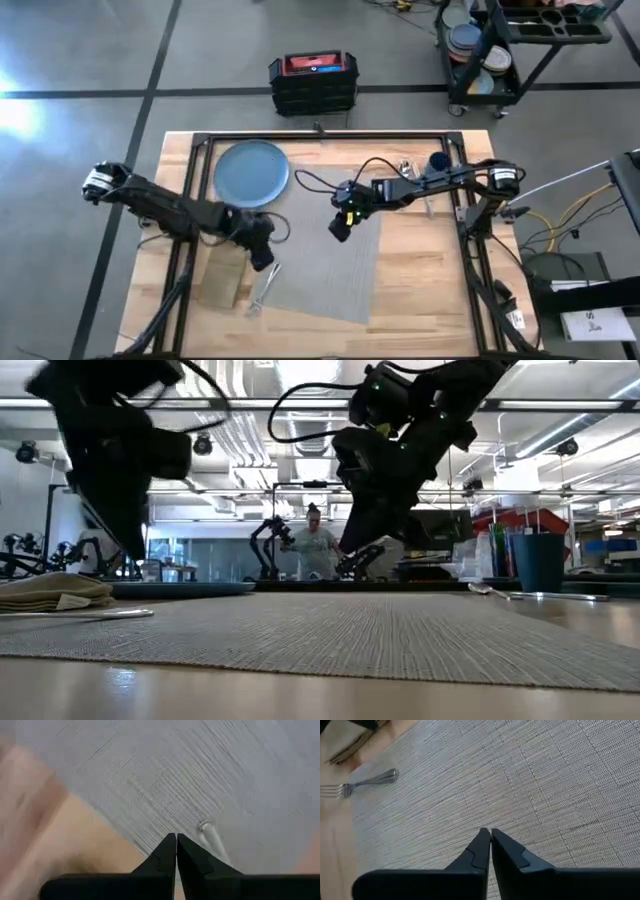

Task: Set table place
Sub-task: Put the silver fork on the brown table napkin

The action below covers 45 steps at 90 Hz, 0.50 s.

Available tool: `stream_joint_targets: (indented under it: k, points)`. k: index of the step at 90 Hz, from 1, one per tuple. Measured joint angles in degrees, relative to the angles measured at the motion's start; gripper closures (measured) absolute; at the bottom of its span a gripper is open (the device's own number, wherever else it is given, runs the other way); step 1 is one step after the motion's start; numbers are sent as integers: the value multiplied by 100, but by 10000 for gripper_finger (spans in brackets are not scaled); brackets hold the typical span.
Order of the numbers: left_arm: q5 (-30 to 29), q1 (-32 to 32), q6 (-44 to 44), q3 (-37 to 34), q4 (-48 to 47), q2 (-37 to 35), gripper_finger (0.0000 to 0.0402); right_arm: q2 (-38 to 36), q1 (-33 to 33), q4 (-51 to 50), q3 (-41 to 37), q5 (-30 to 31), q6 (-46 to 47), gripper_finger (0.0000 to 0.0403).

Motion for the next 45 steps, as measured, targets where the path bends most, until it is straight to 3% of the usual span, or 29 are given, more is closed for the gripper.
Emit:
stream_joint_targets:
  k: [12, 24, 45]
  points:
    - [-495, -721, -1767, 197, 20, 134, 402, 0, 61, -213, -59, -11, -65, 400]
    - [-850, -1136, -2920, 471, -136, 578, 402, 0, 60, -667, -92, -11, -106, 400]
    - [-143, -1329, -3037, 1103, -262, 1779, 394, -7, 60, -1233, -109, -46, -618, 390]
